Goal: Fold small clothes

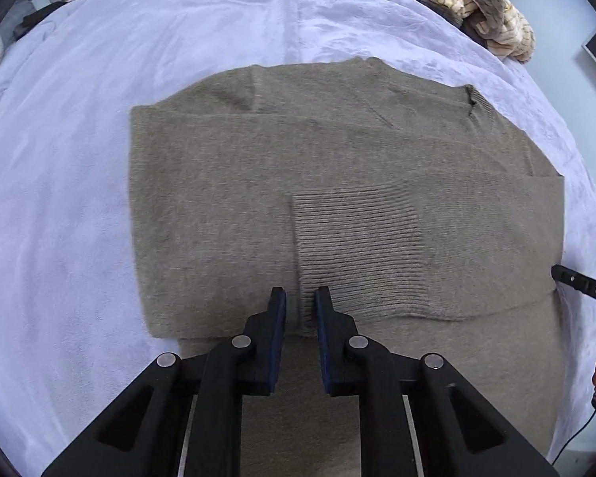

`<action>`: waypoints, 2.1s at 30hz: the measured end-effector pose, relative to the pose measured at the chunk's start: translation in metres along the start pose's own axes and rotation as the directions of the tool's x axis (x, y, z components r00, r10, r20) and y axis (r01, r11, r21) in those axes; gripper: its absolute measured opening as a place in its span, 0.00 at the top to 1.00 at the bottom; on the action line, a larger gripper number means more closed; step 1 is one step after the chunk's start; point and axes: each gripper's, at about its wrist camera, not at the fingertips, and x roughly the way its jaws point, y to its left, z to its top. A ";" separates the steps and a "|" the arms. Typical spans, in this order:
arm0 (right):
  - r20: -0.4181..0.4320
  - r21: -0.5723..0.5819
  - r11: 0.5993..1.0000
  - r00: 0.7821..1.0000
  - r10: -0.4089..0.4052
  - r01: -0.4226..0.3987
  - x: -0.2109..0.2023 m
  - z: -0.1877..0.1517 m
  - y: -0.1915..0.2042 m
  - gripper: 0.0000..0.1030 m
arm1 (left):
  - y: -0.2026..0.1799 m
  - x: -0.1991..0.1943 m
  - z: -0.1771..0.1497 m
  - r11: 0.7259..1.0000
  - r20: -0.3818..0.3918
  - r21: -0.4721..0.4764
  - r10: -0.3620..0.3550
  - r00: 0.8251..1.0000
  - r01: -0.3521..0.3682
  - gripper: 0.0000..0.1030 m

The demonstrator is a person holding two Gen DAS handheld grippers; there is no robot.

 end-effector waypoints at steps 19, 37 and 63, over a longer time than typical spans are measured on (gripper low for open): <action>-0.029 -0.011 1.000 0.999 -0.018 0.018 -0.005 0.007 0.004 0.74 | -0.027 0.010 0.015 0.998 -0.010 0.053 0.043 0.999 -0.043 0.83; -0.043 0.232 0.960 0.985 0.169 -0.155 -0.031 -0.040 -0.015 0.48 | -0.030 0.003 0.016 0.998 -0.034 0.025 0.055 0.998 -0.054 0.83; -0.052 0.168 0.971 0.982 0.181 -0.170 -0.034 -0.059 0.025 0.38 | -0.054 -0.011 -0.011 0.992 -0.029 0.051 0.115 0.993 -0.113 0.01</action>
